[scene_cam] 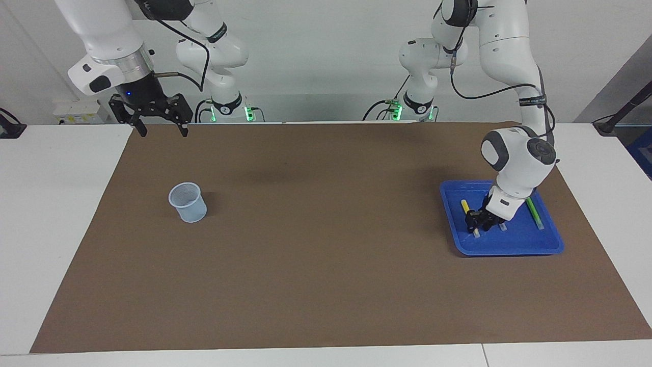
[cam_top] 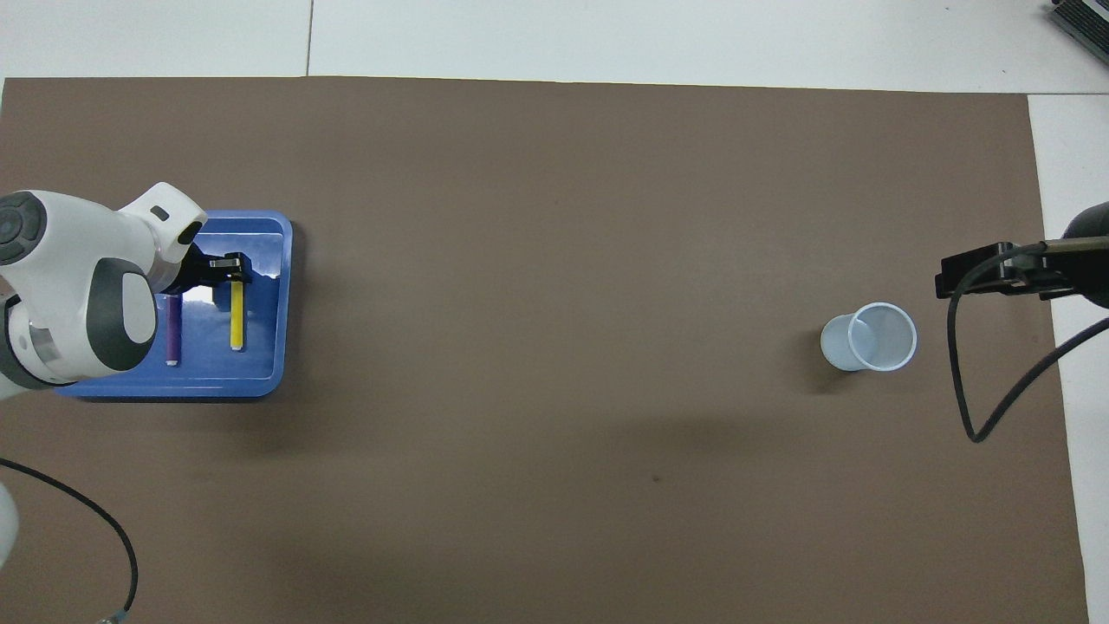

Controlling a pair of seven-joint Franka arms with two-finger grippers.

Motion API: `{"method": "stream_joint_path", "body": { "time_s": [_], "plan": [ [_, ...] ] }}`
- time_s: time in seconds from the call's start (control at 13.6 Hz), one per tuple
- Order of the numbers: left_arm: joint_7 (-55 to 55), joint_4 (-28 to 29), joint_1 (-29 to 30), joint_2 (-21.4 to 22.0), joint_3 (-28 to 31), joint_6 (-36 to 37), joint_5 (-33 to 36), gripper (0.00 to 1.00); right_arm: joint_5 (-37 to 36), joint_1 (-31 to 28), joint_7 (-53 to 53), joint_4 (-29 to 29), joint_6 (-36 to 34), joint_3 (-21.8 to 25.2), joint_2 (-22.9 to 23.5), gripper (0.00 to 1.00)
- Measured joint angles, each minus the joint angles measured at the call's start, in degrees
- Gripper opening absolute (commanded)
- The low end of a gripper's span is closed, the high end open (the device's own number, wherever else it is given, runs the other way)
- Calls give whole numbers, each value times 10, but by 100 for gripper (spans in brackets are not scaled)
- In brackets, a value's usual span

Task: Transfer and insert pens with both arms
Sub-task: 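Lower the left gripper and close it on the yellow pen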

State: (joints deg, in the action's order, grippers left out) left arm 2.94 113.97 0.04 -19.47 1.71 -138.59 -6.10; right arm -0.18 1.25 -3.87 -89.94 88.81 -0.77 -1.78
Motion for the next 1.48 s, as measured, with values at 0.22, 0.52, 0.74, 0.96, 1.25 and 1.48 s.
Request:
{"method": "stream_joint_path", "body": {
  "time_s": [0.22,0.52,0.74,0.96,1.25,1.48],
  "plan": [
    [0,0,0,0,0,0,0,25,0,0,0,0,0,0,0,100],
    [0,0,0,0,0,-2,0,4,0,0,0,0,0,0,0,100],
    [0,0,-2,0,-1,-2,0,0,0,0,0,0,0,0,0,100],
    [0,0,-2,0,-1,-2,0,0,0,0,0,0,0,0,0,100],
    [0,-2,-2,0,-1,1,0,0,0,0,0,0,0,0,0,100],
    [-2,-16,-2,0,-1,23,-1,0,0,0,0,0,0,0,0,100]
  ]
}}
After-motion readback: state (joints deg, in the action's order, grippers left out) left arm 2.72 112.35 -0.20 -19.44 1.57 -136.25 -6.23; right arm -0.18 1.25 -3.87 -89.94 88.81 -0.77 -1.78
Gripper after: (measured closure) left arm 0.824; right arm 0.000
